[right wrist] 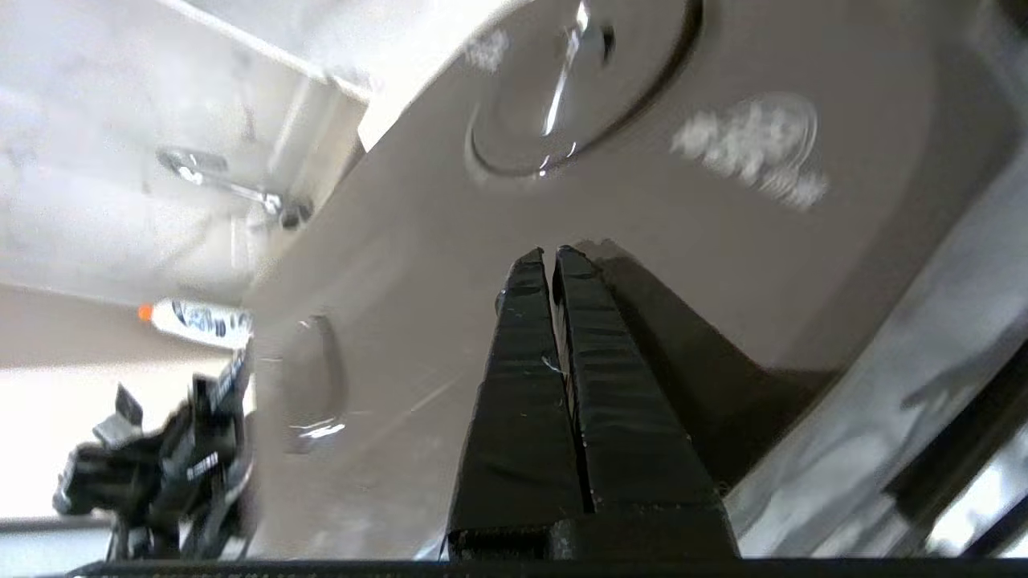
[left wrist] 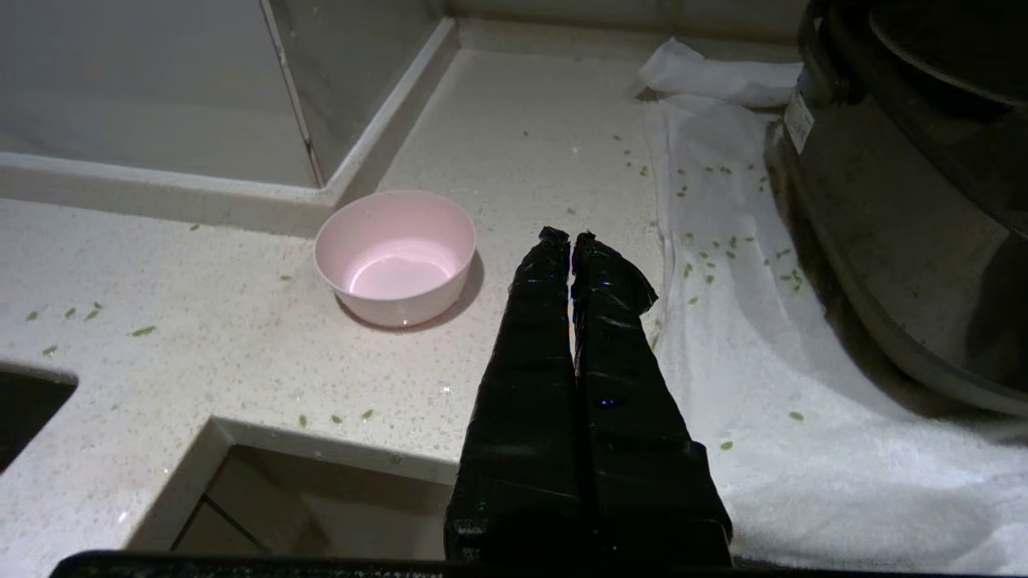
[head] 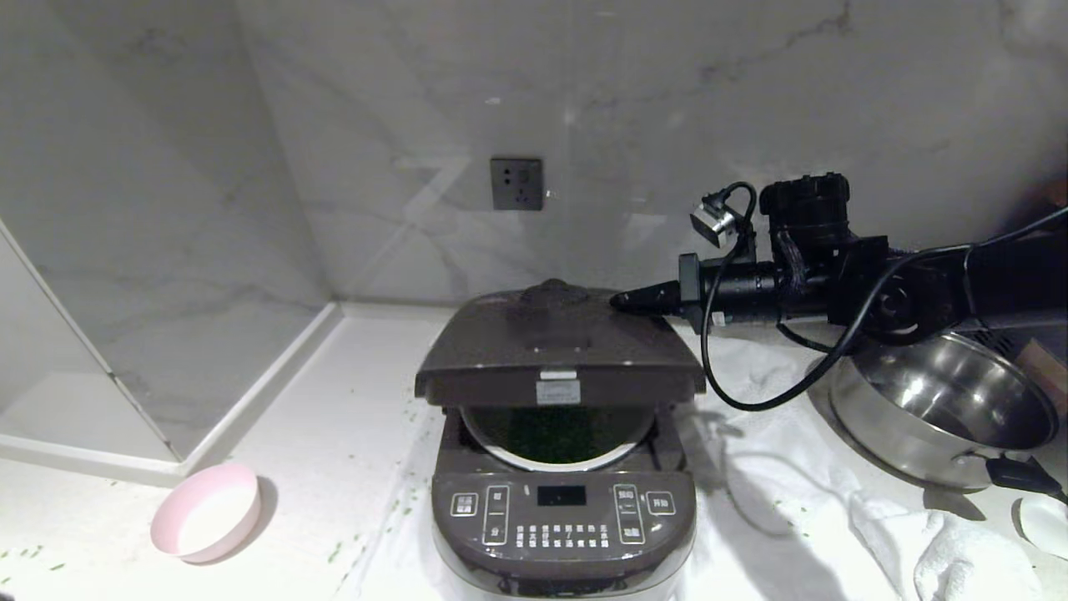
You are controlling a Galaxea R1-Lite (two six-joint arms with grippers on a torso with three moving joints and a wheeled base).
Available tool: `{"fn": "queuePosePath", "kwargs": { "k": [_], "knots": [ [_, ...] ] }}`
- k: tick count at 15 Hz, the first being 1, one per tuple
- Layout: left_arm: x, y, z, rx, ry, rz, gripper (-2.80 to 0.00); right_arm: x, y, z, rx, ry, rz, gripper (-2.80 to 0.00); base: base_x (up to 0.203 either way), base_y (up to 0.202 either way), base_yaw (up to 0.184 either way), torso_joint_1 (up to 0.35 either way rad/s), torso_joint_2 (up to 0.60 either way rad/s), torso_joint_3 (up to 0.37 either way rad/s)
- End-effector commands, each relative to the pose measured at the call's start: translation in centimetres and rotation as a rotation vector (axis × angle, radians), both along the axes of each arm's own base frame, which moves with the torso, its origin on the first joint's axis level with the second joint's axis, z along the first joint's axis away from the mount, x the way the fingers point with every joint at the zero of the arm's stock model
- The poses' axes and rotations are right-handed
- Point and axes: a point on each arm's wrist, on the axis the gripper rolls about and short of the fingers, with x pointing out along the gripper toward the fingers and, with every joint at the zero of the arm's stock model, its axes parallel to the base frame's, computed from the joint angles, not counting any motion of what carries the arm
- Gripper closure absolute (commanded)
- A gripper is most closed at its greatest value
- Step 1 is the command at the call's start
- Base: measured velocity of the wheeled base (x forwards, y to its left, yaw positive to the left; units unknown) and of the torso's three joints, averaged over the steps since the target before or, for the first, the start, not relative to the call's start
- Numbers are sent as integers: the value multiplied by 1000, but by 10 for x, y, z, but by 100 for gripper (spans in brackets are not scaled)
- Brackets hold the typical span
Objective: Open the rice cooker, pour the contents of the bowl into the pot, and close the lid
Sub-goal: Close the rice cooker
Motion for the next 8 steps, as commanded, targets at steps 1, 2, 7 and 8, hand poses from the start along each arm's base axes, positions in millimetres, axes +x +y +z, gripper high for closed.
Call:
{"fn": "queuePosePath", "kwargs": {
  "k": [1,2,7,8],
  "knots": [
    [-7,0,21,-1,-52,1,0,-14,0,-8,-12,36,14,0,0,0,0,0,0,0],
    [-13,0,32,0,-59,-5,0,-18,-1,-10,-15,46,16,0,0,0,0,0,0,0],
    [-7,-1,85,-6,-9,-31,0,-37,-8,-30,-32,78,2,0,0,0,0,0,0,0],
    [1,-1,98,-15,19,-44,0,-41,-10,-33,-40,70,-16,0,0,0,0,0,0,0]
  ]
}}
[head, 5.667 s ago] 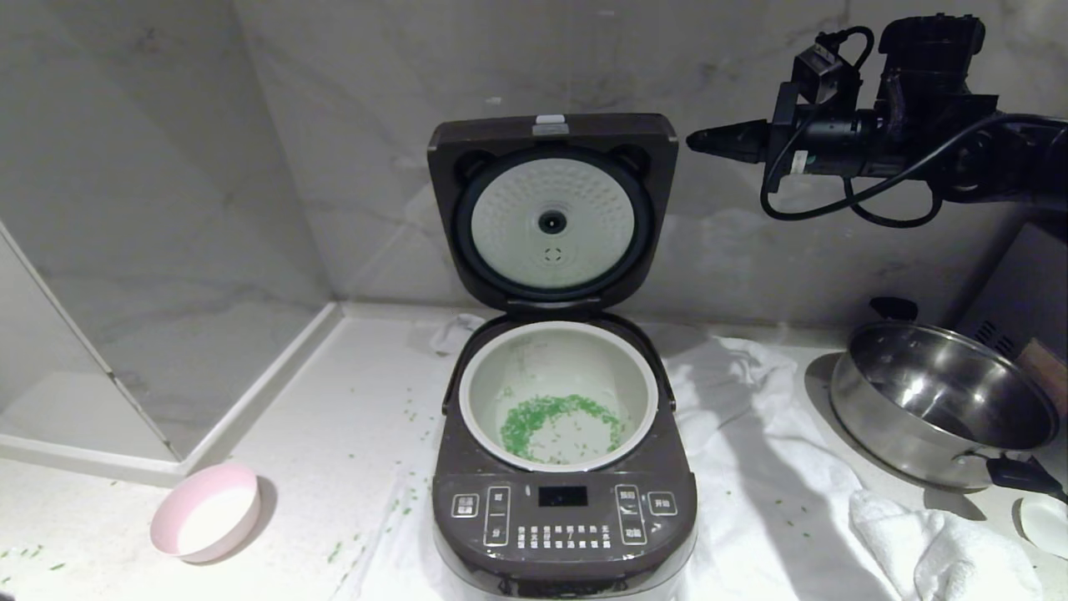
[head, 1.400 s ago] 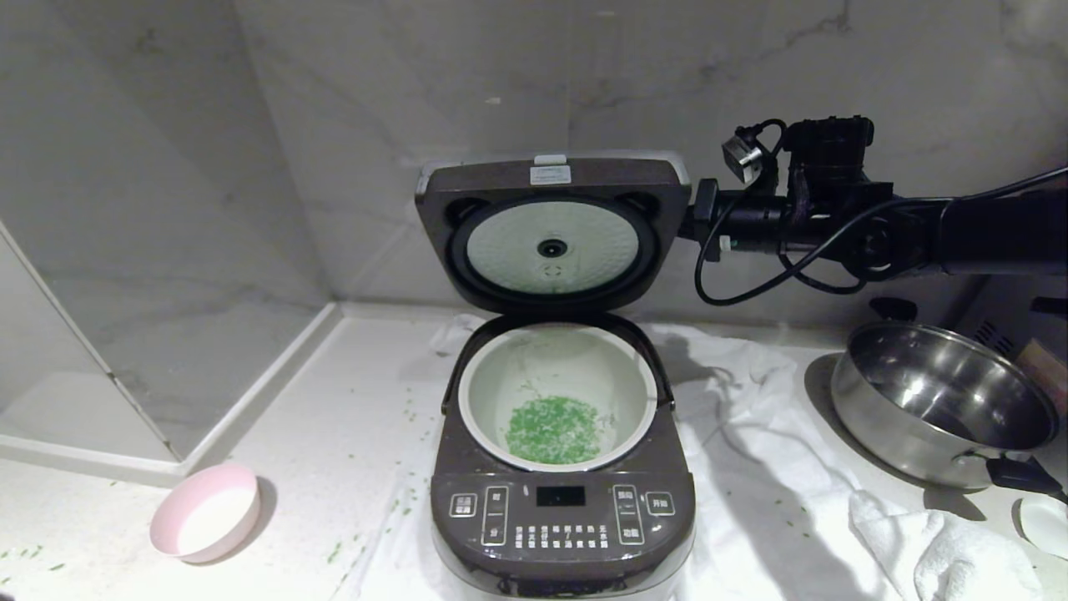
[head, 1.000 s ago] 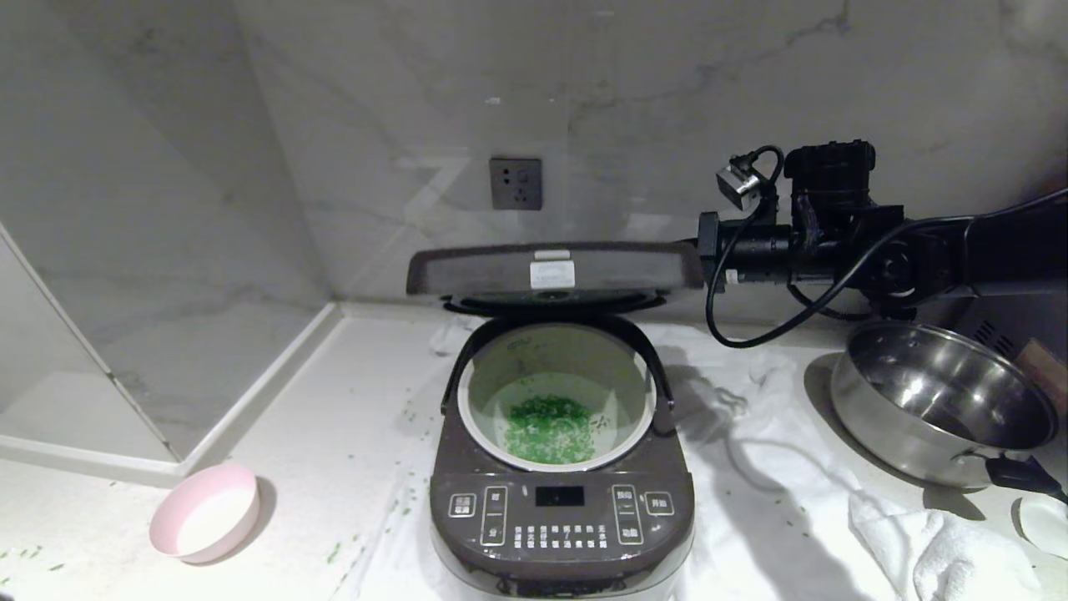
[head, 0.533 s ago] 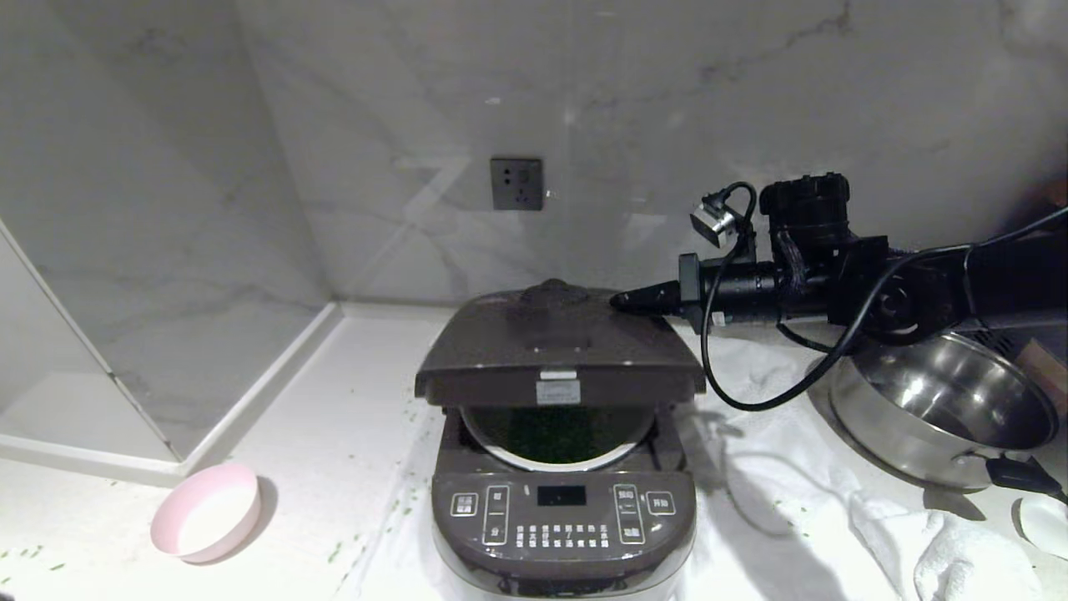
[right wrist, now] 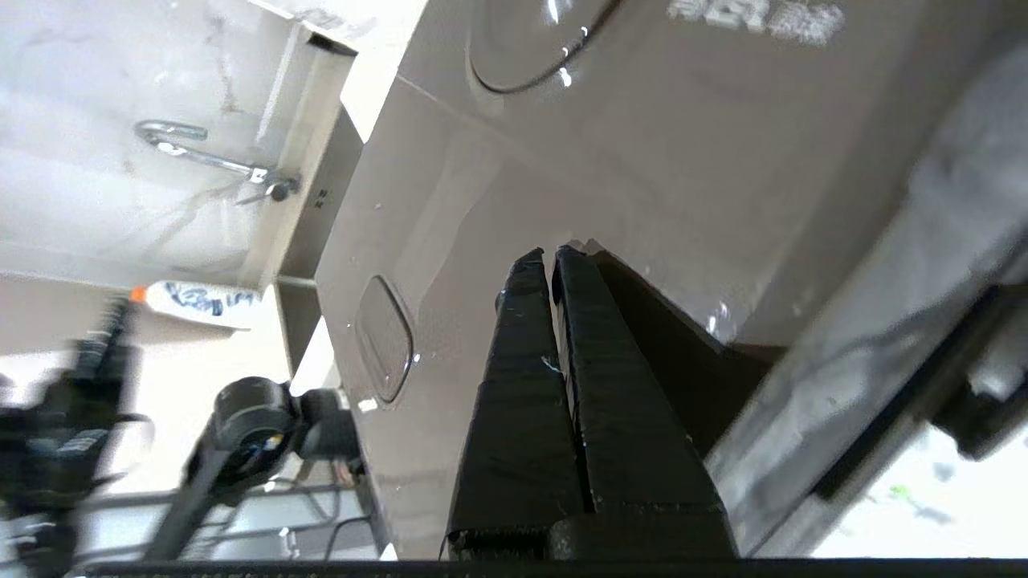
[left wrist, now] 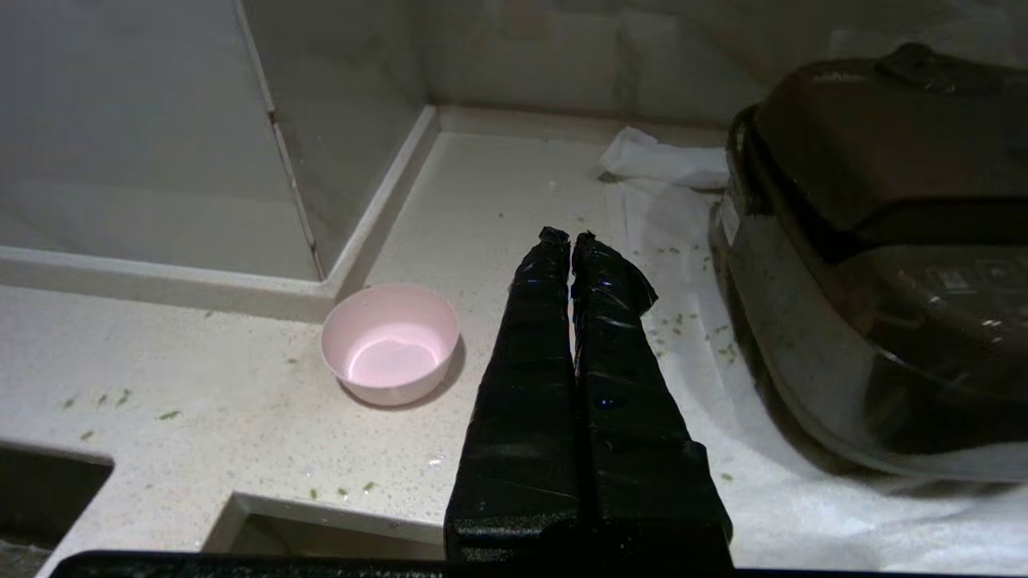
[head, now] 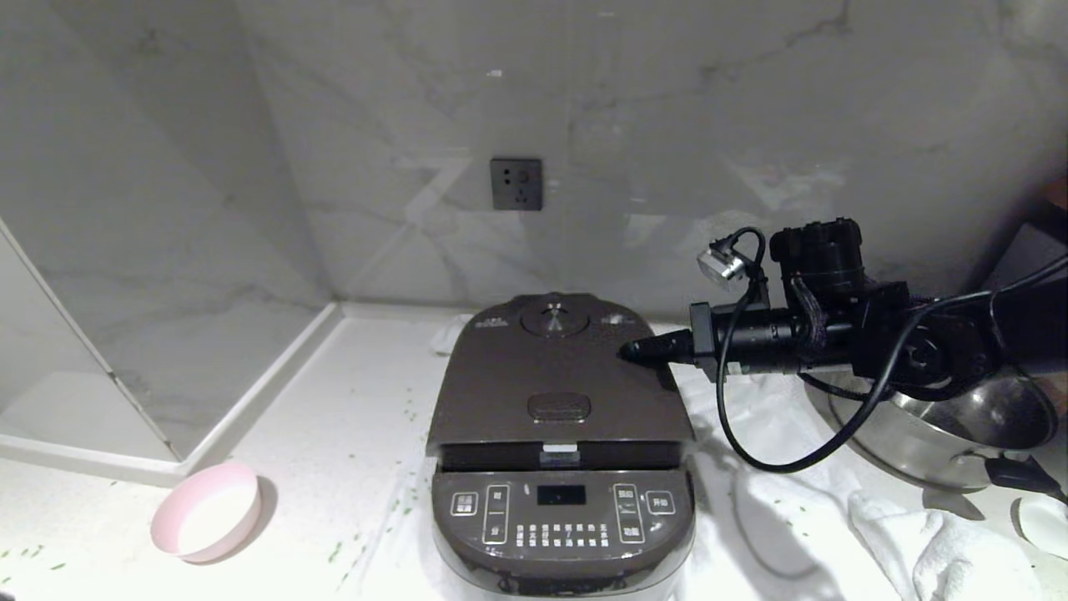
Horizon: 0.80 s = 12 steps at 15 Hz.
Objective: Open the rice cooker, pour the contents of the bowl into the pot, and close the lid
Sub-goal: Close the rice cooker
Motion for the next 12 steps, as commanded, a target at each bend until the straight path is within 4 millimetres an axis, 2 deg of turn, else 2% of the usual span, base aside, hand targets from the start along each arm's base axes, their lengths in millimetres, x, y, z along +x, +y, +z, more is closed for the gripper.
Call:
{"fn": "queuePosePath", "kwargs": {
  "k": [1,3,5,7,8,10,12],
  "knots": [
    [27,-1,36,-25,99,-32,0,-13,-5,-6,-18,-7,-40,0,0,0,0,0,0,0],
    [59,-1,67,-77,140,-74,0,-17,-7,-6,-25,-13,-61,0,0,0,0,0,0,0],
    [102,-2,94,-133,188,-111,0,-21,-8,-4,-25,-15,-63,0,0,0,0,0,0,0],
    [145,-14,111,-210,256,-204,0,-25,-9,-4,-27,-8,-63,0,0,0,0,0,0,0],
    [166,-27,112,-232,312,-255,0,-26,-9,-5,-29,-3,-62,0,0,0,0,0,0,0],
    [204,-66,104,-211,420,-288,0,-29,-11,-5,-28,-2,-63,0,0,0,0,0,0,0],
    [226,-115,88,-142,505,-306,0,-32,-12,-3,-28,-3,-63,0,0,0,0,0,0,0]
  ]
}}
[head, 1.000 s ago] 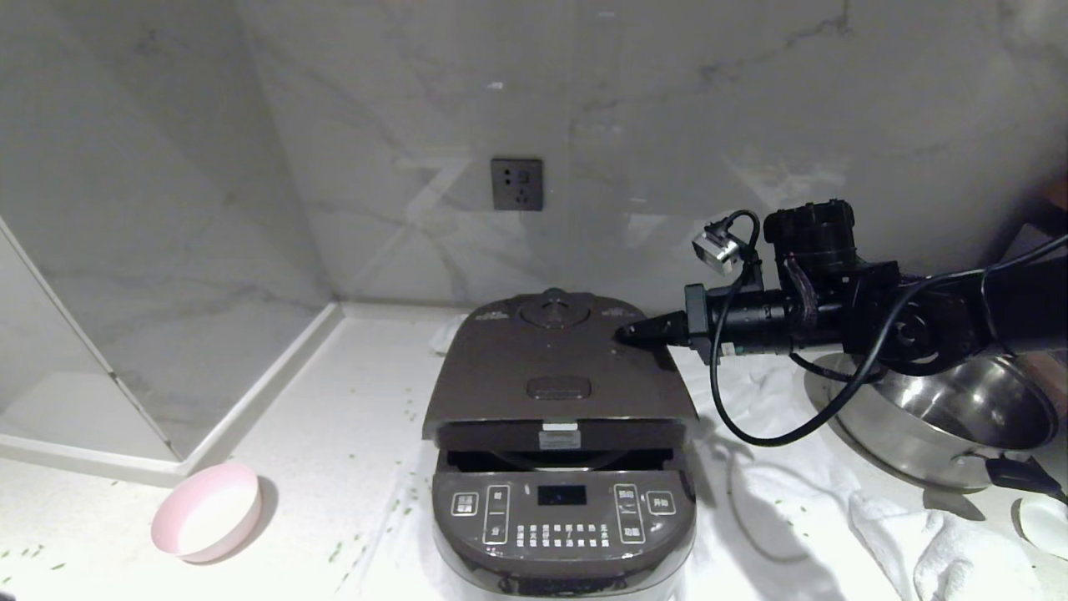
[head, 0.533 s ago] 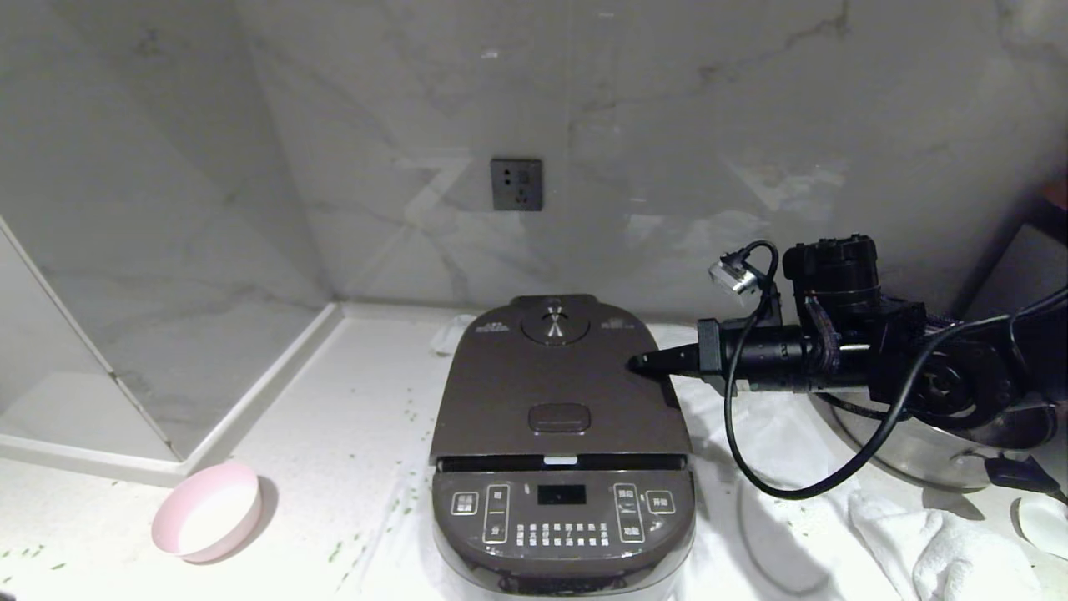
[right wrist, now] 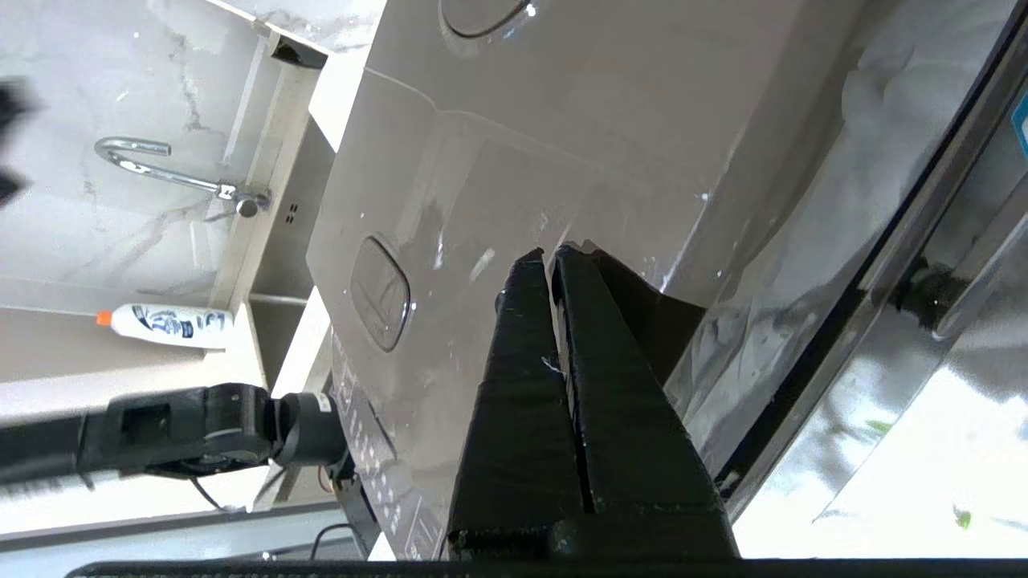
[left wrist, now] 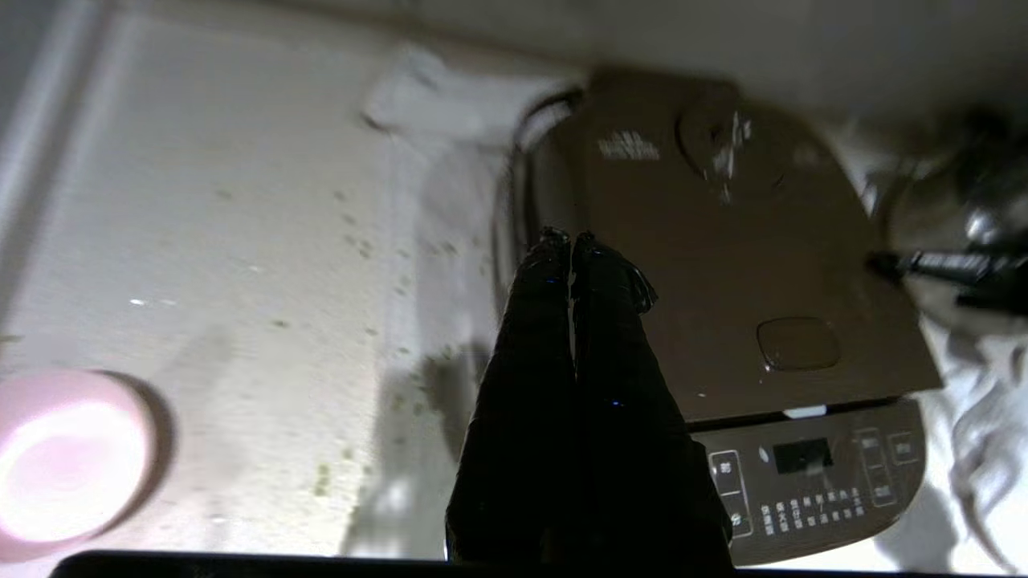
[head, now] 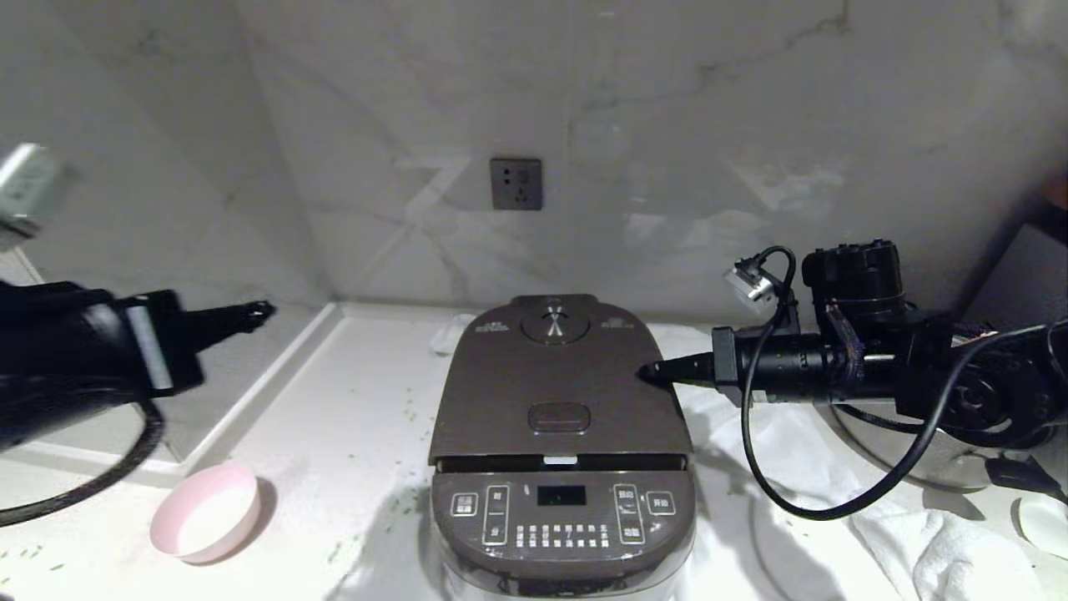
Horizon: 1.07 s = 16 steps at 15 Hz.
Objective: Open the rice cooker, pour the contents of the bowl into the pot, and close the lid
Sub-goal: Close the rice cooker
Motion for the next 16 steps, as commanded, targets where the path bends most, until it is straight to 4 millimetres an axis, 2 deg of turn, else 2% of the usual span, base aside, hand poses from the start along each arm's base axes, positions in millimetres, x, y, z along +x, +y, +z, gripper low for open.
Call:
{"fn": "queuePosePath", "kwargs": {
  "k": [1,3,5,11,16],
  "knots": [
    [42,-68,-37,132,161,-72,0,-4,-1,2,5,-3,4,0,0,0,0,0,0,0],
    [44,-97,-61,203,223,-122,0,-7,-2,6,8,-10,4,0,0,0,0,0,0,0],
    [44,-106,-76,238,256,-136,0,-8,-2,4,6,-5,4,0,0,0,0,0,0,0],
    [52,-114,-77,208,202,-127,0,-10,-3,0,1,11,3,0,0,0,0,0,0,0],
    [49,-119,-91,242,237,-146,0,-13,-4,-11,-11,45,6,0,0,0,0,0,0,0]
  ]
}}
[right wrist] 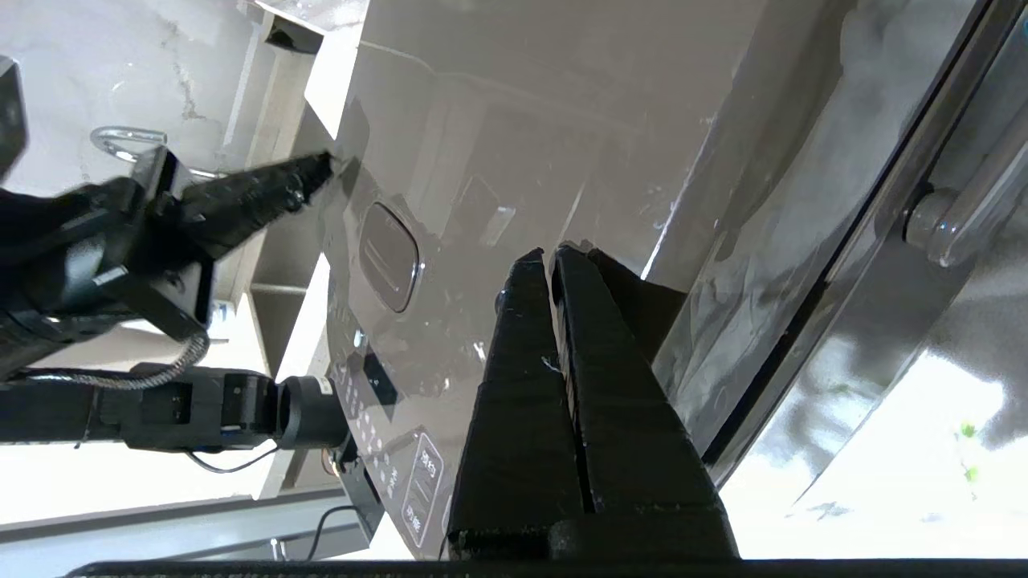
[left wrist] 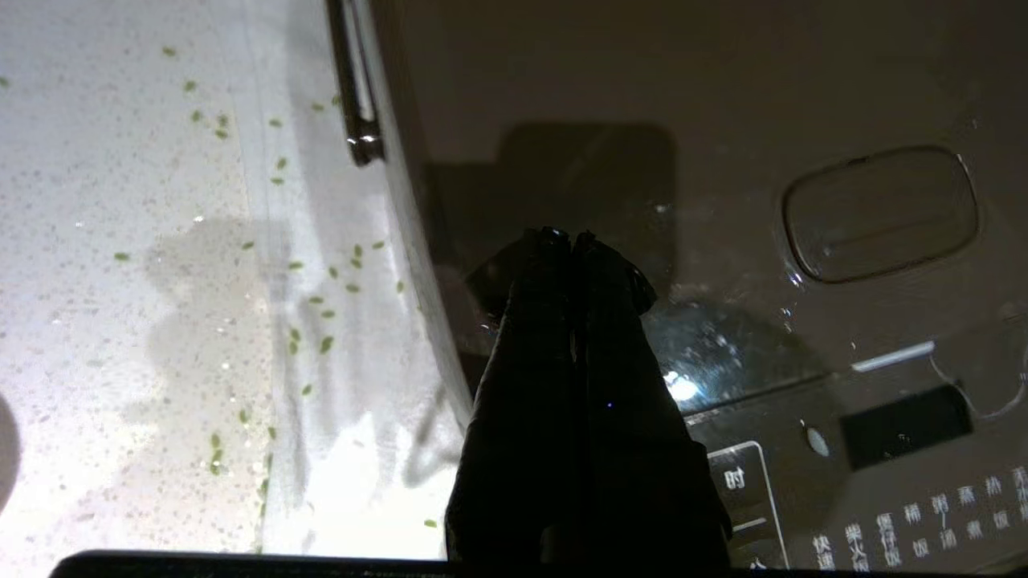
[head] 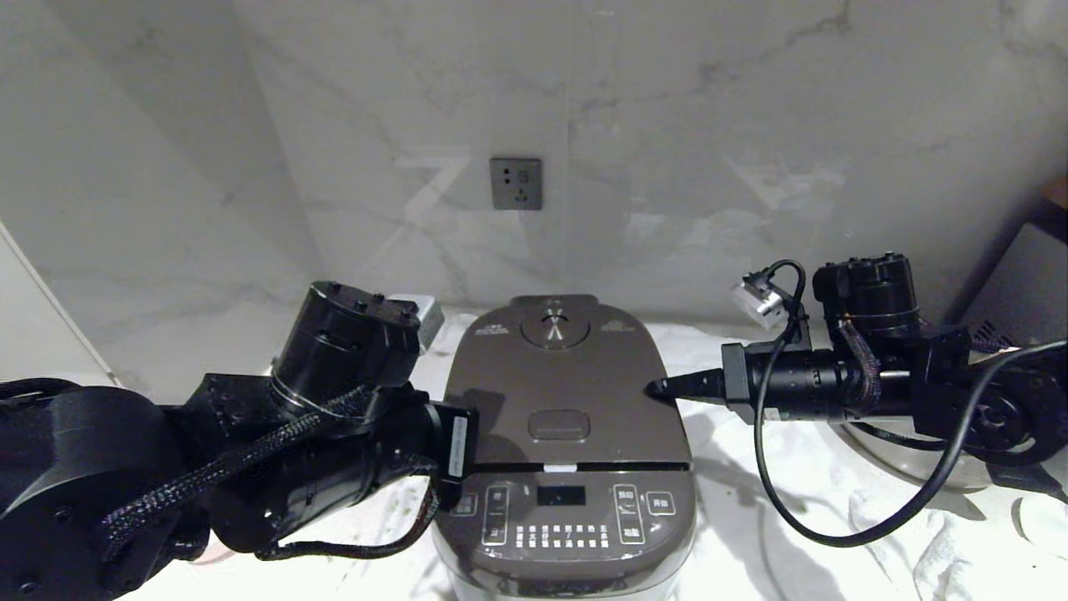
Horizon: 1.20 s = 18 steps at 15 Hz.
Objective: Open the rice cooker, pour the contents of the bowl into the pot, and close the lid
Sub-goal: Close the rice cooker
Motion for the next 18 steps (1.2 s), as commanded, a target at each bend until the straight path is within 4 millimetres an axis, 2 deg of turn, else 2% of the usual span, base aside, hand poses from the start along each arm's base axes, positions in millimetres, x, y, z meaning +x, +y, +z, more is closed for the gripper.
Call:
{"fn": "queuePosePath", "kwargs": {
  "k": [1,6,11,13,17,18],
  "knots": [
    [-2,-3,-4,9,10,-10,0,0,0,-6,-3,21,3,0,0,0,0,0,0,0],
    [-6,-9,-16,34,45,-37,0,0,0,-12,-10,40,2,0,0,0,0,0,0,0],
    [-6,-10,-12,25,35,-40,0,1,0,-9,-7,28,1,0,0,0,0,0,0,0],
    [-5,-7,3,-14,-6,-25,0,-3,-2,2,7,-8,-1,0,0,0,0,0,0,0],
    [7,28,58,-148,-155,91,0,-18,-6,31,39,-94,-1,0,0,0,0,0,0,0],
    [6,33,65,-162,-172,99,0,-19,-6,35,44,-107,0,0,0,0,0,0,0,0]
  ]
}}
